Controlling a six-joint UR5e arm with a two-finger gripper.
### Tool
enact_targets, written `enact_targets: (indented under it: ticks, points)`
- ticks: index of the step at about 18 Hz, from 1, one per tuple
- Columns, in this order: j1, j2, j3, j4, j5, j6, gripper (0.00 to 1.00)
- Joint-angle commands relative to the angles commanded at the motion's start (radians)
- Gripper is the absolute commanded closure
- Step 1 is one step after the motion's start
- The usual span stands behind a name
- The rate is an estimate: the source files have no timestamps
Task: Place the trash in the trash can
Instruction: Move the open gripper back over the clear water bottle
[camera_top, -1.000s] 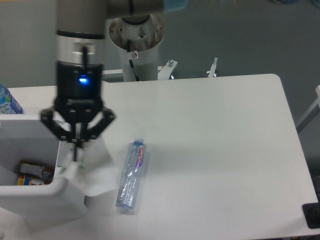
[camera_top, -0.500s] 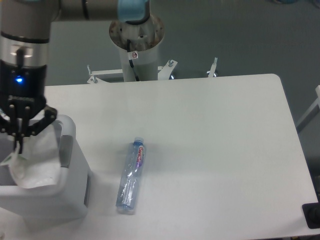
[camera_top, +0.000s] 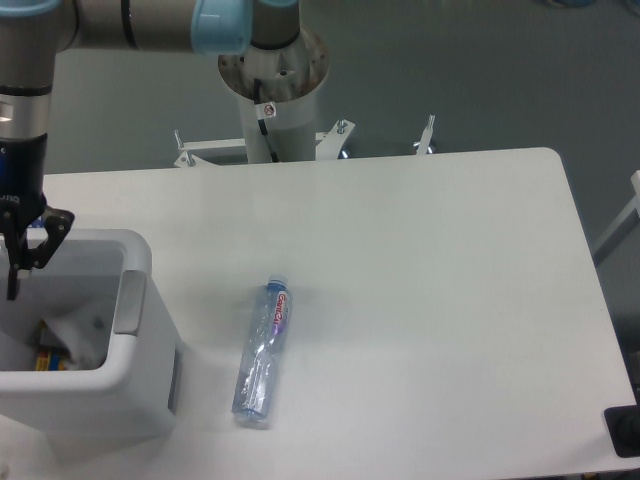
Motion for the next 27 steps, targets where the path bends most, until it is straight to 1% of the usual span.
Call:
enact_targets:
  ticks: [2,4,7,10,12,14,17,19,21,22,23,27]
  points:
    - [0.015,0.006,-0.005,0.000,0.011,0.002,0.03]
    - [0.087,0.024,-0.020,-0.002,0.026,0.002,0.01]
    - [0.165,0.055,-0.069,0.000,0.026,0.002,0.01]
    - [0.265,0.060,-0.077,0.002,0.023,0.002,0.00]
    - [0.333,0.060,-0.065,0.002,0.006,0.002,0.00]
    - [0.376,0.046,-0.057,0.002,0.003,0.002,0.00]
    - [0.425,0.006,-0.055,0.002,0.009,0.012,0.00]
    - [0.448,-0.003,-0.069,0.002,0.014,0.021,0.00]
    - [0.478,-0.032,-0.072,-0.003,0.014,0.043,0.00]
    - [0.492,-0.040,-0.075,-0.006,0.014,0.057,0.00]
    - [0.500,-0.043,-0.084,-0.008,0.009,0.098,0.00]
    - [0.502,-0.069,-0.138,-0.012,0.003,0.361,0.00]
